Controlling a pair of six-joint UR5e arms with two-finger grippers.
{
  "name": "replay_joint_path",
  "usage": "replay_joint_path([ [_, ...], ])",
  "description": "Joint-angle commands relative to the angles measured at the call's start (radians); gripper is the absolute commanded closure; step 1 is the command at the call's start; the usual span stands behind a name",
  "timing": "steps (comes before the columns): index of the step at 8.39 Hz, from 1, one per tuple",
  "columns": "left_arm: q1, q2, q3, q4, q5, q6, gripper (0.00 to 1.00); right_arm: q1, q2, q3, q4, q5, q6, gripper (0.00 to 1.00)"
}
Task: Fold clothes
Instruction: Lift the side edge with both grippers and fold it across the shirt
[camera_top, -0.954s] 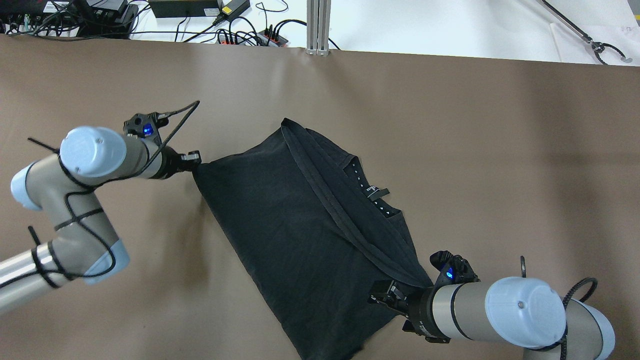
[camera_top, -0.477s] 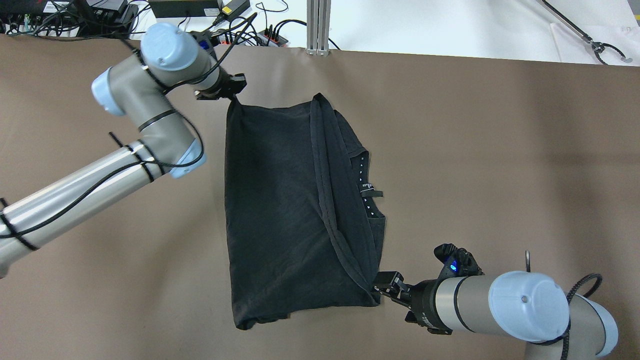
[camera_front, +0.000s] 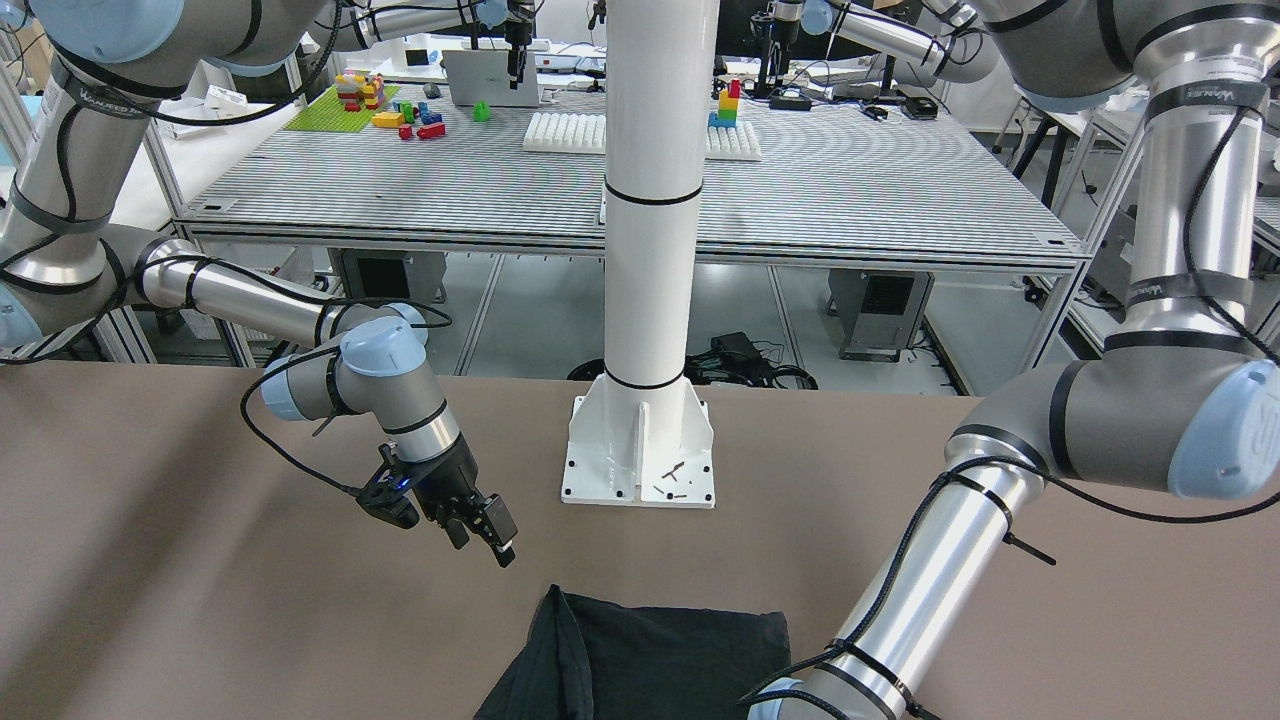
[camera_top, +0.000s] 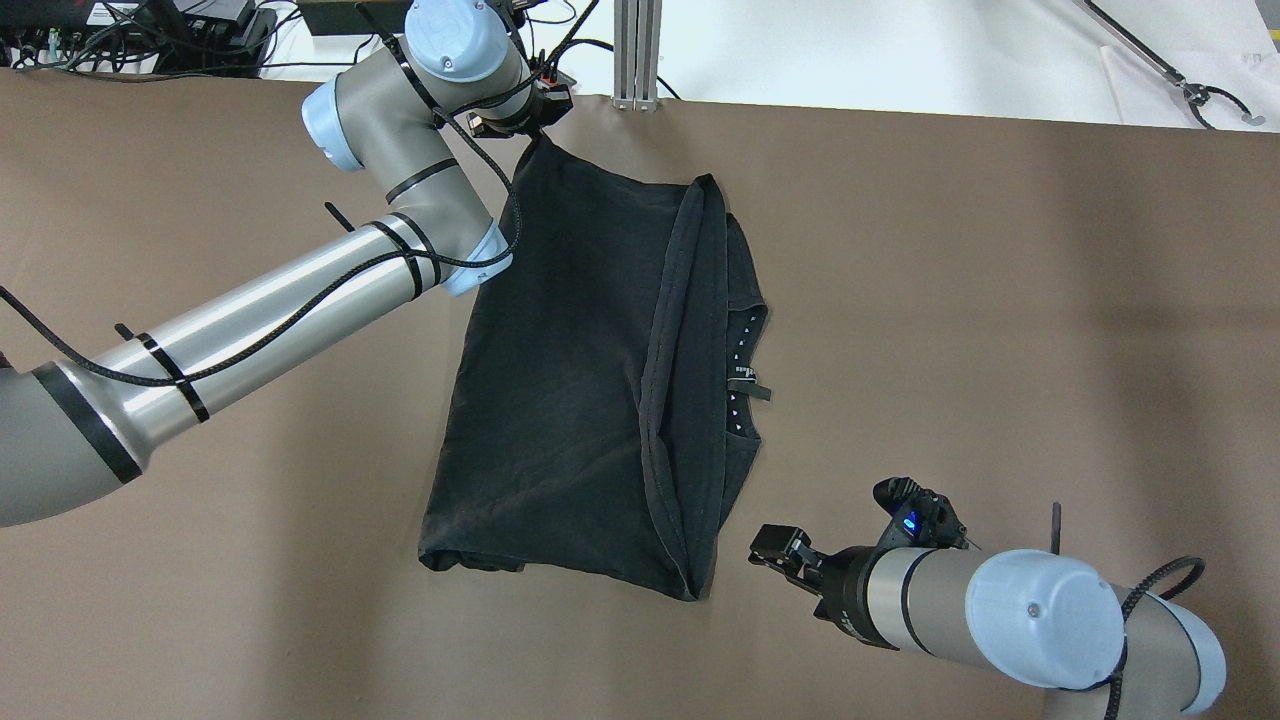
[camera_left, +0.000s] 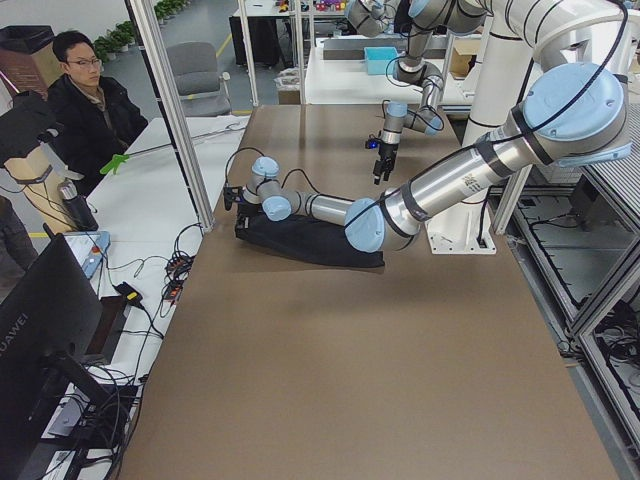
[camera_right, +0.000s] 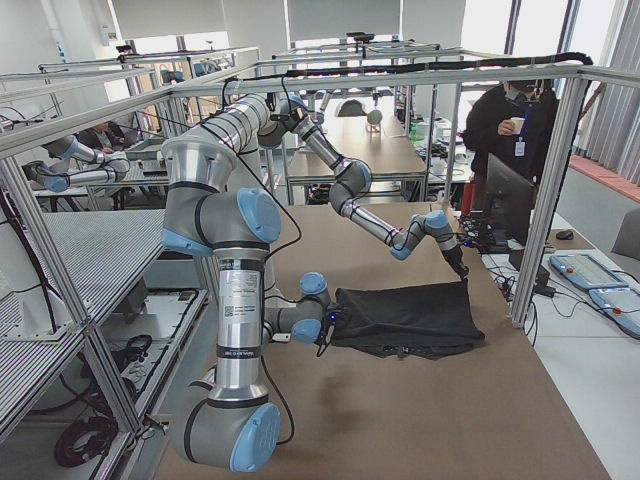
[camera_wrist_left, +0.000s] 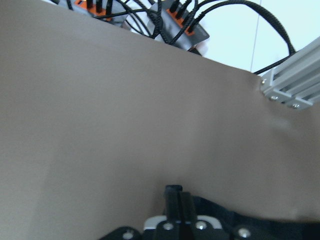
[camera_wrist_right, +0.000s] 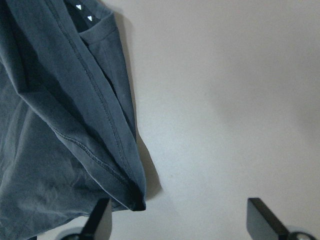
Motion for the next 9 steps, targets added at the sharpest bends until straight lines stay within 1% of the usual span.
replay_joint_path([
  [1, 0.026, 0.001, -0.002, -0.022, 0.090, 0.002, 0.06, 0.004, 0.023, -0.011, -0.008, -0.057, -0.002, 0.05],
  [2, 0.021, 0.032, -0.052, -0.022, 0.093, 0.000, 0.06, 0.012, 0.096, -0.022, -0.075, -0.070, -0.018, 0.05],
  [3, 0.017, 0.077, -0.110, -0.022, 0.086, 0.008, 0.06, 0.012, 0.199, -0.023, -0.210, -0.124, -0.028, 0.05],
  [4, 0.012, 0.126, -0.171, -0.022, 0.086, 0.026, 0.06, 0.012, 0.274, -0.025, -0.330, -0.142, -0.054, 0.05],
  [5, 0.001, 0.180, -0.246, -0.020, 0.078, 0.041, 0.06, 0.007, 0.284, -0.028, -0.377, -0.140, -0.222, 0.05],
  [6, -0.009, 0.203, -0.273, -0.022, 0.052, 0.048, 0.06, -0.005, 0.324, -0.067, -0.380, -0.134, -0.530, 0.05],
  [7, -0.031, 0.222, -0.282, -0.022, 0.023, 0.066, 0.06, -0.019, 0.394, -0.144, -0.382, -0.140, -0.627, 0.05],
  [8, -0.040, 0.252, -0.311, -0.022, 0.000, 0.090, 0.06, -0.021, 0.434, -0.197, -0.382, -0.137, -0.718, 0.05],
  [9, -0.043, 0.285, -0.357, -0.020, 0.000, 0.092, 0.06, -0.021, 0.460, -0.239, -0.387, -0.139, -0.913, 0.06],
])
